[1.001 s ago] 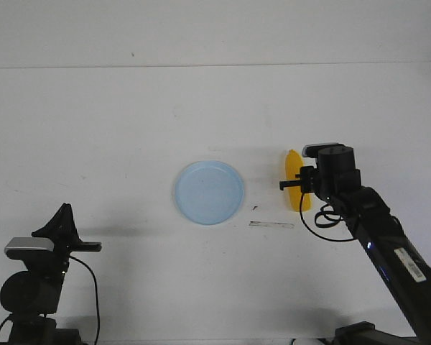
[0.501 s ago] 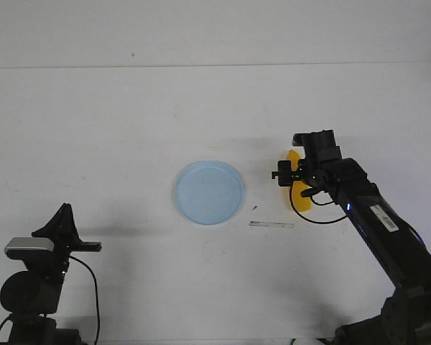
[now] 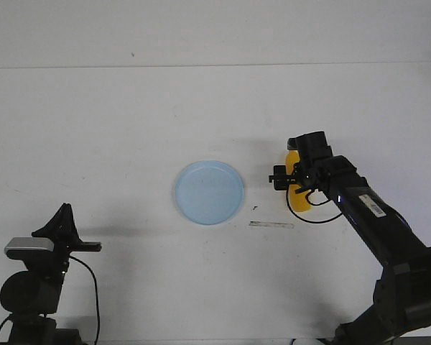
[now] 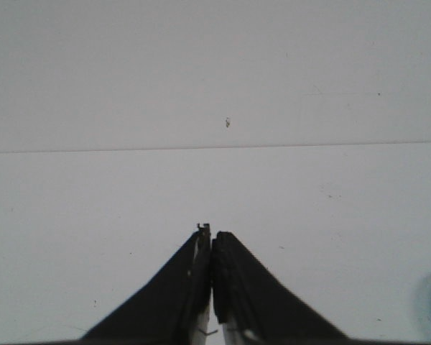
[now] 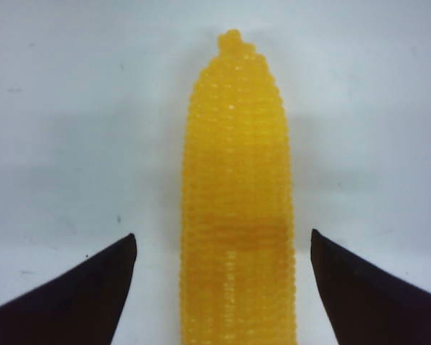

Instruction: Place corn on plate with both arms

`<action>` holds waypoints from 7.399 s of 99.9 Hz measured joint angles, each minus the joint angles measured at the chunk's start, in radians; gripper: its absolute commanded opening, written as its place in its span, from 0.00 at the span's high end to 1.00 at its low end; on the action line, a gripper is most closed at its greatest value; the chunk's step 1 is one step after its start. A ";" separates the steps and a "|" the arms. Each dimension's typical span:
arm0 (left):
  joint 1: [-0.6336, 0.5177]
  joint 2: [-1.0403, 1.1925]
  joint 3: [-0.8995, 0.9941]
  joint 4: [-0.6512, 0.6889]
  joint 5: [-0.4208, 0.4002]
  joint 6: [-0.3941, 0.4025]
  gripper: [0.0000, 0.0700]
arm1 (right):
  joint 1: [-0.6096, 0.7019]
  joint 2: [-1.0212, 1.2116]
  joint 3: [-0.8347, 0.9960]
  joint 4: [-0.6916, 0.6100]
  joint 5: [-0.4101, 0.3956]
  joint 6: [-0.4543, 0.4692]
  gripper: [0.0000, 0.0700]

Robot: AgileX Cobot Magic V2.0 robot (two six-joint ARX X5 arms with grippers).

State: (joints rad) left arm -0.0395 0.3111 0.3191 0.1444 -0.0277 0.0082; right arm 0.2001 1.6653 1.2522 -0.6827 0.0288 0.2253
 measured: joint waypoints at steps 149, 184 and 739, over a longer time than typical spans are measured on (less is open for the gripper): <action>0.000 0.000 0.000 0.000 0.000 0.000 1.00 | -0.031 -0.034 0.002 0.003 -0.096 -0.064 0.54; 0.000 0.000 0.000 0.000 0.000 0.000 1.00 | 0.101 -0.079 0.021 0.179 -0.499 -0.029 0.54; 0.002 -0.261 -0.216 -0.032 0.003 -0.049 1.00 | -0.195 -1.539 -0.882 0.508 -0.077 -0.248 0.98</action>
State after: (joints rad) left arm -0.0372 0.0502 0.1036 0.1123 -0.0242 -0.0406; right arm 0.0055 0.1261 0.3706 -0.1745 -0.0486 -0.0223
